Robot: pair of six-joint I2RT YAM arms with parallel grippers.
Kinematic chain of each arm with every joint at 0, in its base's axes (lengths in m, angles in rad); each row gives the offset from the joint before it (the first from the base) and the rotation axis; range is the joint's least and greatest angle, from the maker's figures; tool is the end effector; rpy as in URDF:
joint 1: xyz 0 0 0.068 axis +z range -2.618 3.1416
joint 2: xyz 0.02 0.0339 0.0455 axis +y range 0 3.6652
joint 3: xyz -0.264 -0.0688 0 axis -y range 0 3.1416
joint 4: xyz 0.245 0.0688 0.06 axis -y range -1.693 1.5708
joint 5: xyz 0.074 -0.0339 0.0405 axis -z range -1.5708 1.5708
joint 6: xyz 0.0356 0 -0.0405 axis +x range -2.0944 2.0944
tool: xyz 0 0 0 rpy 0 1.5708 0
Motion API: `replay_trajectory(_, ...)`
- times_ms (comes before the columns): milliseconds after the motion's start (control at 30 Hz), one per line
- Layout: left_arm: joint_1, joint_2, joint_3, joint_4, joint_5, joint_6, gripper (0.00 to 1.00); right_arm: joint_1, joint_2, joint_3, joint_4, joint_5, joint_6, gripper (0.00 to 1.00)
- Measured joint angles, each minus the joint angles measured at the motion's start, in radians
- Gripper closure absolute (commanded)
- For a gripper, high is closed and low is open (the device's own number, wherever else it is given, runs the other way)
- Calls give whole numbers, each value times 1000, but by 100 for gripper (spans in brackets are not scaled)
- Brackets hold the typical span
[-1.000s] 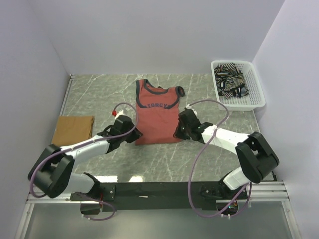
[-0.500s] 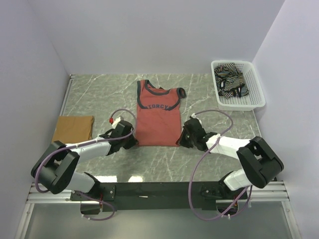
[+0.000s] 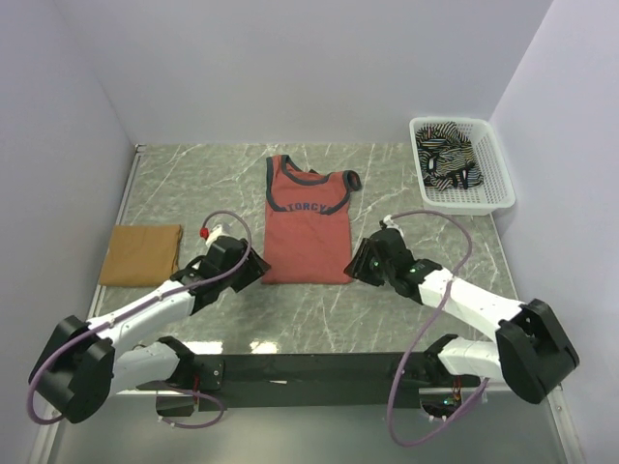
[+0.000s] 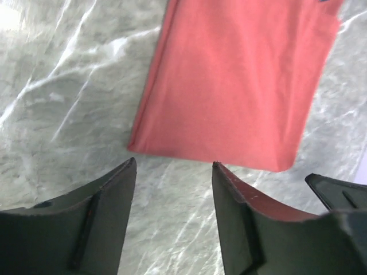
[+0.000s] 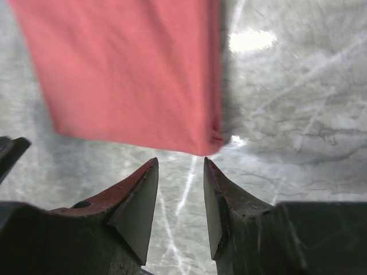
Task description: Fold and stack the tank tops
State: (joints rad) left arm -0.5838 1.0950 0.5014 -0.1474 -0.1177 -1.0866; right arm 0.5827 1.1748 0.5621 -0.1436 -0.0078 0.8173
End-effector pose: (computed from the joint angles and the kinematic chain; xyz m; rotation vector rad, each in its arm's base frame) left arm 0.1829 -0.1158 0.1871 -0.6609 2.3217 -0.6927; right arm 0.1943 0.1284 0.1901 0.2811 2.4203 0.6844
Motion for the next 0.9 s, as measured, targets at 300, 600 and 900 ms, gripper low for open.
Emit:
replay_trajectory(300, 18, 166, -34, 115, 69, 2, 34, -1, 185, 2, 2, 6, 2, 56)
replay_trajectory(600, 24, 255, -35, 245, 90, -4, 58, -1, 218, 10, 63, 25, 3, 60)
replay_trajectory(900, 12, 313, 2, 234, 90, 10, 99, -1, 269, 34, 84, 40, -4, 100)
